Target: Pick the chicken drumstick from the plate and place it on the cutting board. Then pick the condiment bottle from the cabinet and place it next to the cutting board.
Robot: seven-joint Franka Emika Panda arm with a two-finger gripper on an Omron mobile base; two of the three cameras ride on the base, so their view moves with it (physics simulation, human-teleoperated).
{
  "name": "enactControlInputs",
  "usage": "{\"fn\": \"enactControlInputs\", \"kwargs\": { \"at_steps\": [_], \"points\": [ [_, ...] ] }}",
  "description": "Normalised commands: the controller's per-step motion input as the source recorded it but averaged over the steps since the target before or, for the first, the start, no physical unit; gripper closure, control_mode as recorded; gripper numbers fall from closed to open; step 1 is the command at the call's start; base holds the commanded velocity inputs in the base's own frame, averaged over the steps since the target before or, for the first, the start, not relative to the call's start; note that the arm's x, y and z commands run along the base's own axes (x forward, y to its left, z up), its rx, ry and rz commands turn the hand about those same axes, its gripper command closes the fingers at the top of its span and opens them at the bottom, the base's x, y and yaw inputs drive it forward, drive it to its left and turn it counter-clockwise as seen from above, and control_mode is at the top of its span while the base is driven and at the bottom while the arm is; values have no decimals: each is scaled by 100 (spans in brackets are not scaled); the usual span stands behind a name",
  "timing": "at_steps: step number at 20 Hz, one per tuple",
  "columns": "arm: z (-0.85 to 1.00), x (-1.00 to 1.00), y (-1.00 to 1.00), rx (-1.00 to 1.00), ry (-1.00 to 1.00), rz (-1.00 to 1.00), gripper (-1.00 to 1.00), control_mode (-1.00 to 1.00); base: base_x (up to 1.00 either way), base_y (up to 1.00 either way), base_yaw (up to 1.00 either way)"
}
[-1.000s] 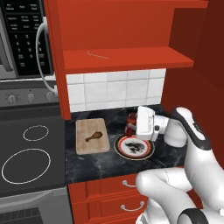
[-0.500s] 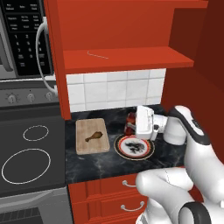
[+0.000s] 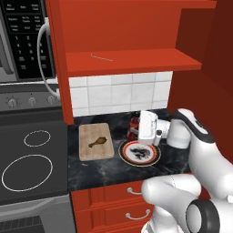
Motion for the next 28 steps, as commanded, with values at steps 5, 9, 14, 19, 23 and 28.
{"fn": "enactControlInputs", "kwargs": {
  "at_steps": [5, 9, 14, 19, 23, 28],
  "points": [
    [-11, 25, 0, 0, 0, -2, 100, -100, 0, 0, 0],
    [-8, 26, 0, 0, 0, -1, 100, -100, 0, 0, 0],
    [-7, 24, 0, 0, 0, -1, 100, -100, 0, 0, 0],
    [-7, 26, 0, 0, 0, -1, 100, -100, 0, 0, 0],
    [-6, 24, 0, 0, 0, 0, 100, -100, 0, 0, 0],
    [-6, 24, 0, 0, 0, 0, 100, -100, 0, 0, 0]
  ]
}}
